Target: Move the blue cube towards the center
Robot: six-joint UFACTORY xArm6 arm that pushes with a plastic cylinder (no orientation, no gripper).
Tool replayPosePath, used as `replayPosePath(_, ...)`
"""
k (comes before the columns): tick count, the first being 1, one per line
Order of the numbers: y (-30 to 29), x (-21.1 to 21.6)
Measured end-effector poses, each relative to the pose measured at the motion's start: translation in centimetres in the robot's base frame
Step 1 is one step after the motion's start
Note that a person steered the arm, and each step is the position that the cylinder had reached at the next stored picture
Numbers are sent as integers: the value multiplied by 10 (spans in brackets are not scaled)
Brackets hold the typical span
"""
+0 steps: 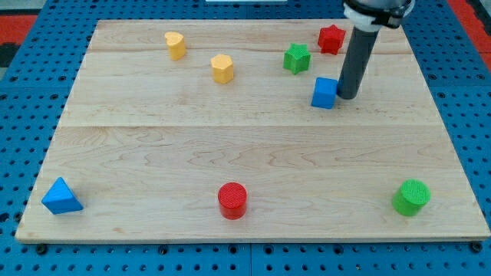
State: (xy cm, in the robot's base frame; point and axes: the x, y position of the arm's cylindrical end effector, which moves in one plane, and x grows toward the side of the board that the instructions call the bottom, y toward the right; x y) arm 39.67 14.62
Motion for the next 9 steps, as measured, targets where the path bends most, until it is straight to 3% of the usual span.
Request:
replayPosePath(2,-31,5)
replayPosePath(4,-15,-28)
replayPosePath(6,-55,-29)
replayPosePath(9,-66,-12)
